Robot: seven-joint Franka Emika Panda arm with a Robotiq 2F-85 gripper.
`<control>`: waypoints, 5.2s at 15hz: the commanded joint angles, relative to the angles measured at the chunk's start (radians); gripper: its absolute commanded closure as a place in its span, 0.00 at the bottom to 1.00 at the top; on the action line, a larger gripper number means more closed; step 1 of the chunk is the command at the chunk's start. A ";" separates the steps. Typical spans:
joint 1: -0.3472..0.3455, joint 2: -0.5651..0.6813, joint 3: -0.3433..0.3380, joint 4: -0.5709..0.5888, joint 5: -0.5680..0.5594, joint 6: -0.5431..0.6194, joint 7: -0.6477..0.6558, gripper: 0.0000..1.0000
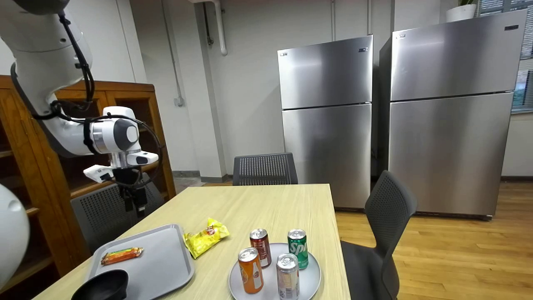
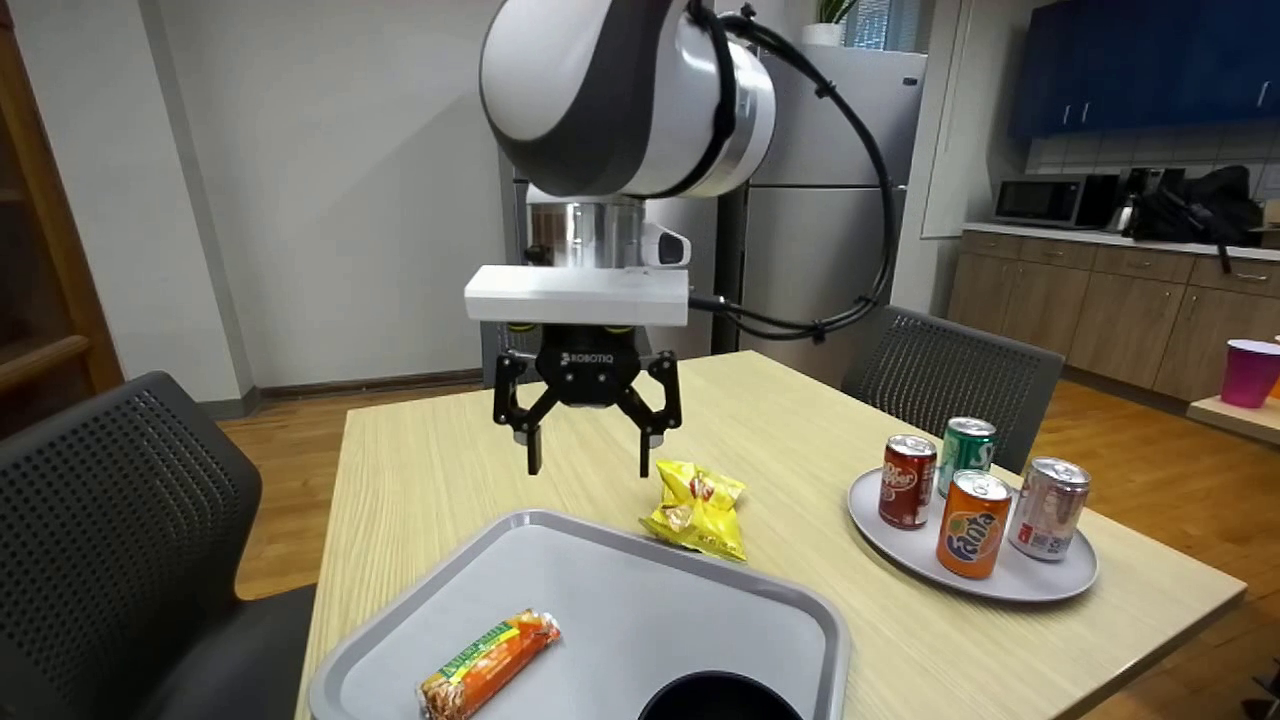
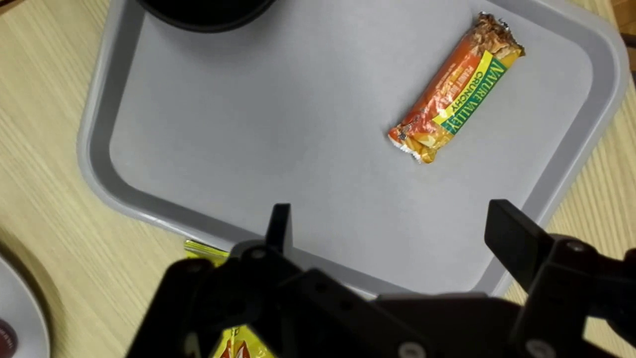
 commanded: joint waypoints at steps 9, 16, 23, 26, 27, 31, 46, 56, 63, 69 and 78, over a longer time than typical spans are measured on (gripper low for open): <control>0.100 0.299 0.004 0.267 -0.003 0.017 0.171 0.00; 0.158 0.394 -0.016 0.347 0.009 0.026 0.302 0.00; 0.176 0.430 -0.024 0.349 0.007 0.032 0.391 0.00; 0.171 0.441 -0.019 0.344 0.011 0.044 0.385 0.00; 0.172 0.443 -0.021 0.342 0.009 0.047 0.384 0.00; 0.175 0.454 -0.031 0.338 0.002 0.059 0.383 0.00; 0.182 0.432 -0.050 0.320 -0.011 0.086 0.377 0.83; 0.134 0.359 -0.142 0.336 -0.043 0.074 0.371 0.83; 0.076 0.387 -0.208 0.397 -0.073 0.069 0.392 0.83; 0.056 0.451 -0.226 0.501 -0.080 0.060 0.404 0.83; 0.058 0.597 -0.274 0.671 -0.076 0.038 0.481 0.83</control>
